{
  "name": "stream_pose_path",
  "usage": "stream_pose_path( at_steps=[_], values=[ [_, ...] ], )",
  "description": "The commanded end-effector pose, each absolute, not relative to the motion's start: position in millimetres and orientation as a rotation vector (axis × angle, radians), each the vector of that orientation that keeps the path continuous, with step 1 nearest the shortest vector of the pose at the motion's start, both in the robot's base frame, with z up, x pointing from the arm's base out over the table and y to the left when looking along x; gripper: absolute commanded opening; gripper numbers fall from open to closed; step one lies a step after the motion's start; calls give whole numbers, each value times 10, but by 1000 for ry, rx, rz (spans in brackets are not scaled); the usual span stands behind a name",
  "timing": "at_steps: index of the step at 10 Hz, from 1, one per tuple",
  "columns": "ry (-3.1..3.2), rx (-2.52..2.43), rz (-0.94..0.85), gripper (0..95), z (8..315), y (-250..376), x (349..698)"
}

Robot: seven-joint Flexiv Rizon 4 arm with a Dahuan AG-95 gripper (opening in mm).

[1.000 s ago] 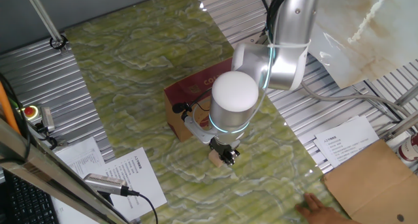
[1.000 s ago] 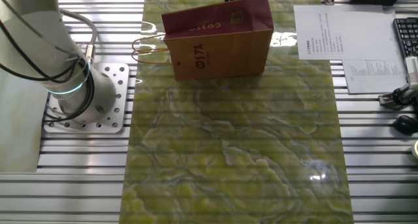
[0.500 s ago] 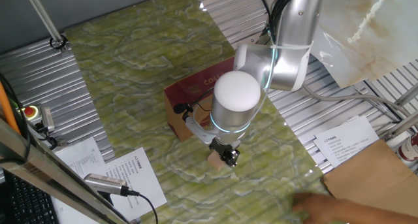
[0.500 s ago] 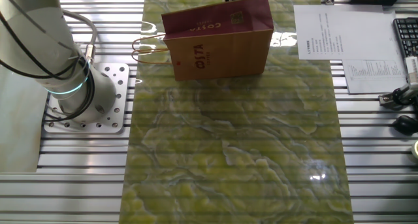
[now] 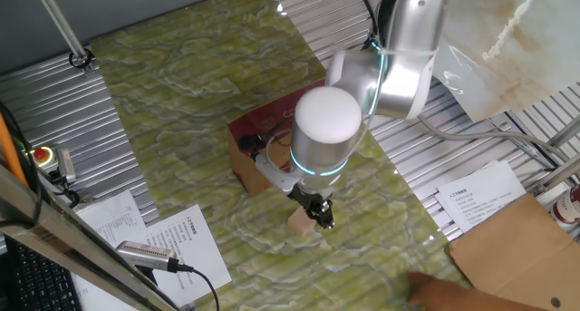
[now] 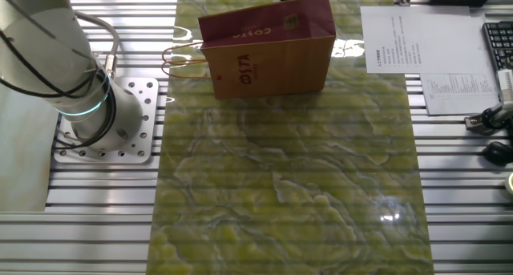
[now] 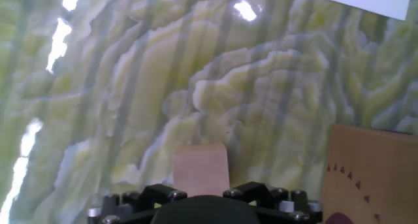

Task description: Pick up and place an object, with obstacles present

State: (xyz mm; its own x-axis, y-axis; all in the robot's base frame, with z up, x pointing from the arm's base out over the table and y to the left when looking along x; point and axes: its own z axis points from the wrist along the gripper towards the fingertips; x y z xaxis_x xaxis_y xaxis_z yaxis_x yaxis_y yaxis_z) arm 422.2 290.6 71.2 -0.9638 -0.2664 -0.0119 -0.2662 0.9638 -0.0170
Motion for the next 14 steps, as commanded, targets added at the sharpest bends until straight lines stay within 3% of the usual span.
stream_pose_path(
  at_steps=[1,6,7,8,9,10,14],
  values=[
    [3097,-417,-12,760,798,2910,4217],
    [3116,-415,4,760,1178,2909,4161],
    [3116,-412,2,570,1243,2915,4151],
    [3117,-408,2,570,1288,2923,4152],
    [3121,-397,-2,190,1331,2937,4163],
    [3124,-389,-6,0,1346,2944,4170],
    [3125,-398,-11,0,1373,2946,4160]
  ],
)
